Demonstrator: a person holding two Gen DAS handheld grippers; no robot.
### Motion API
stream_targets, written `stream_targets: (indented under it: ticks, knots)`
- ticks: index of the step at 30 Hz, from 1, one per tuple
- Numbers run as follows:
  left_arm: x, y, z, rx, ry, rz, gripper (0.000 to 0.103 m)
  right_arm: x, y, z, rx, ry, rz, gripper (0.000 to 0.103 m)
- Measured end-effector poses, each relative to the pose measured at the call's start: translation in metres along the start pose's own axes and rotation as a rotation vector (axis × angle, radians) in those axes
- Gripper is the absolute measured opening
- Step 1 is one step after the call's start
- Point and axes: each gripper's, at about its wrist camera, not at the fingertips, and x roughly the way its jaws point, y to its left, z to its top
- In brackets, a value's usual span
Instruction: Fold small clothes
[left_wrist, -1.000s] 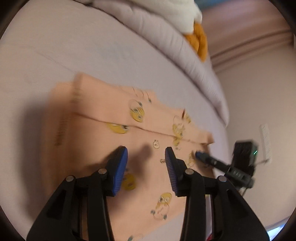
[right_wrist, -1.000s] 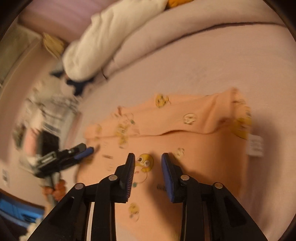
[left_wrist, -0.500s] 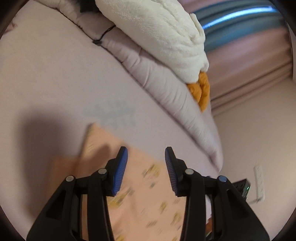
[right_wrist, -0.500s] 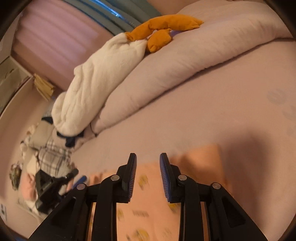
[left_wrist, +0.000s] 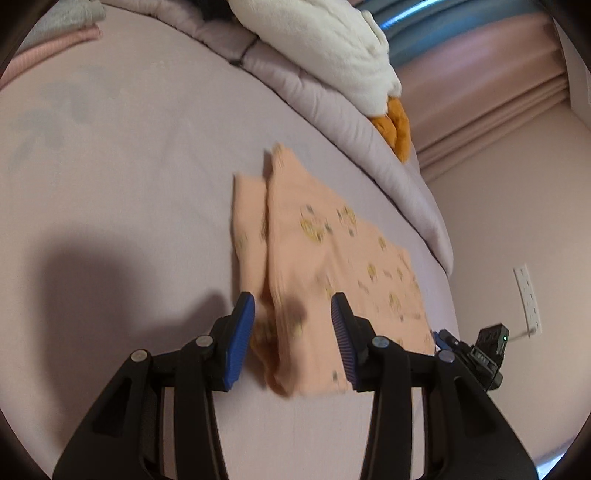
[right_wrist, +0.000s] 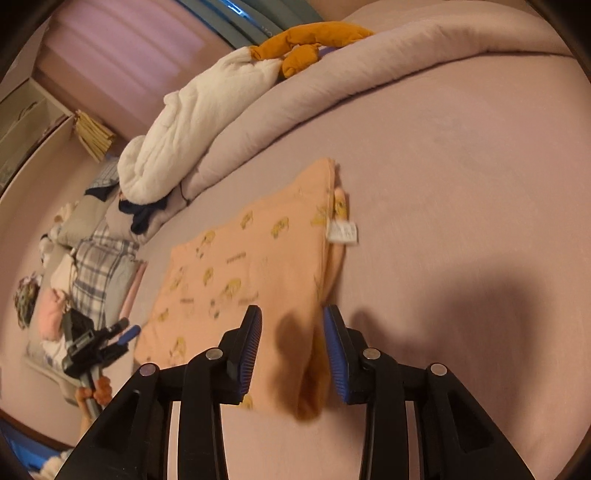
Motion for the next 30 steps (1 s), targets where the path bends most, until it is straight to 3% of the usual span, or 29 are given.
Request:
stream_targets:
  ticks: [7, 11, 13, 15, 17, 23, 28, 30]
  knots:
    - [0.008, -0.012, -0.018, 0.039, 0.023, -0.020, 0.037, 0.001, 0.006, -0.014, -0.010, 0.027, -0.005, 0.035]
    - [0.014, -0.020, -0.014, 0.075, 0.042, -0.038, 0.015, 0.004, 0.020, -0.013, -0.058, 0.020, 0.027, 0.035]
    - [0.021, -0.019, -0.015, 0.084, 0.082, -0.013, 0.005, 0.014, 0.023, -0.011, -0.073, 0.044, 0.008, 0.032]
    - [0.027, -0.014, -0.018, 0.083, 0.119, 0.009, 0.005, 0.021, 0.024, -0.011, -0.077, 0.062, 0.003, 0.014]
    - [0.024, -0.012, -0.023, 0.106, 0.134, 0.000, 0.005, 0.021, 0.024, -0.014, -0.083, 0.060, 0.010, 0.008]
    - [0.012, 0.004, -0.028, 0.095, 0.147, 0.018, 0.005, 0.001, 0.015, -0.020, -0.085, 0.038, 0.029, 0.006]
    - [0.012, 0.007, -0.030, 0.117, 0.179, 0.086, 0.009, 0.009, 0.009, -0.022, -0.088, 0.108, -0.069, 0.006]
    - [0.006, 0.004, -0.028, 0.140, 0.166, 0.124, 0.008, 0.005, 0.011, -0.020, -0.084, 0.098, -0.097, 0.006]
